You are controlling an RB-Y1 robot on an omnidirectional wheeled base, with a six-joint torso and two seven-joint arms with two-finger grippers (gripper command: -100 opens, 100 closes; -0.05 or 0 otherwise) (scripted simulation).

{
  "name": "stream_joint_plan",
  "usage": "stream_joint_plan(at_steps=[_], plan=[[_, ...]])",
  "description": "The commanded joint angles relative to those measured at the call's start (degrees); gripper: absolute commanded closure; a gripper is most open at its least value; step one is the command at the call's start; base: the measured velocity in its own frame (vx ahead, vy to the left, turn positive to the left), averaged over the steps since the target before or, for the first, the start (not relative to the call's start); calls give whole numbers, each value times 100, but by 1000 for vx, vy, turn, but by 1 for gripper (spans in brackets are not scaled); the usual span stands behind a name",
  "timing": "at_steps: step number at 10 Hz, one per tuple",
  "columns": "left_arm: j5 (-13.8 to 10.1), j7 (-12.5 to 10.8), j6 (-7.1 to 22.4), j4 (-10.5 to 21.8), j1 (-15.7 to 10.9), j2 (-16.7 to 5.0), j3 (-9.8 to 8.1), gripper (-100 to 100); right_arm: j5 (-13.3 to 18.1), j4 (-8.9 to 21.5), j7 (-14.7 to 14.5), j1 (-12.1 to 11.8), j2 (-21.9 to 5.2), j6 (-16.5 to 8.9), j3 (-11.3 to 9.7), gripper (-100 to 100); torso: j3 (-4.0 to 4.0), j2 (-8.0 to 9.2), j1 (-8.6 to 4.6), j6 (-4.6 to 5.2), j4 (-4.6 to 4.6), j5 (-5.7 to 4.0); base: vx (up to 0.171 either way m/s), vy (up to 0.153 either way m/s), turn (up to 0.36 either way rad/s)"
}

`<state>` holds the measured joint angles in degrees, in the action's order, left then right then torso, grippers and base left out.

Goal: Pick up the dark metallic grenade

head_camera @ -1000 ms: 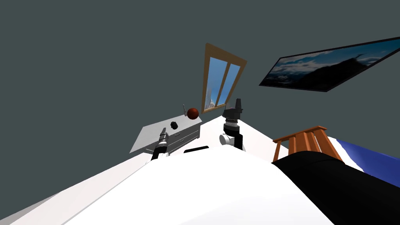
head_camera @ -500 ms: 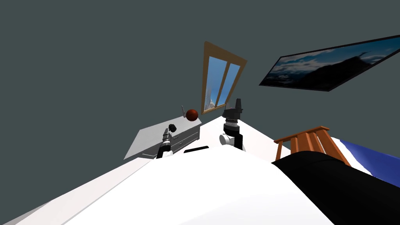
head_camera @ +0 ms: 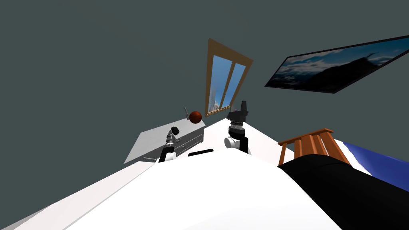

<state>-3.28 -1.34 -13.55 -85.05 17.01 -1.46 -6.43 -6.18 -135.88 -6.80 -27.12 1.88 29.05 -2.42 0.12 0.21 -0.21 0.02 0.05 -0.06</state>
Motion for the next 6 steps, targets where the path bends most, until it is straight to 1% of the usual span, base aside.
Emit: stream_joint_plan(at_steps=[1, 2, 3, 4, 5, 6], plan=[[-65, -36, -45, 277, -153, -115, -23, -100, 0, 0, 0, 0, 0, 0, 0, 0, 0, 0, 0, 0, 0, 0, -62, -48, -13], [-181, -82, -84, 454, -382, -311, -57, -100, 0, 0, 0, 0, 0, 0, 0, 0, 2, 2, 2, -1, 1, 0, -51, -68, -27], [-181, -82, -84, 587, -424, -311, -57, -100, 0, 0, 0, 0, 0, 0, 0, 0, 0, 0, -5, 0, 1, -1, -38, -53, -8], [-297, -129, -123, 756, -652, -507, -91, -100, 0, 0, 0, 0, 0, 0, 0, 0, -2, -4, -1, -1, -1, 0, -51, -46, -25], [-297, -129, -123, 929, -695, -507, -91, -100, 0, 0, 0, 0, 0, 0, 0, 0, -1, -3, 2, 0, 0, 0, -43, -40, -14], [-297, -129, -123, 947, -695, -507, -91, -100, 0, 0, 0, 0, 0, 0, 0, 0, -1, -3, 4, -1, -1, 1, -17, -19, 4]])
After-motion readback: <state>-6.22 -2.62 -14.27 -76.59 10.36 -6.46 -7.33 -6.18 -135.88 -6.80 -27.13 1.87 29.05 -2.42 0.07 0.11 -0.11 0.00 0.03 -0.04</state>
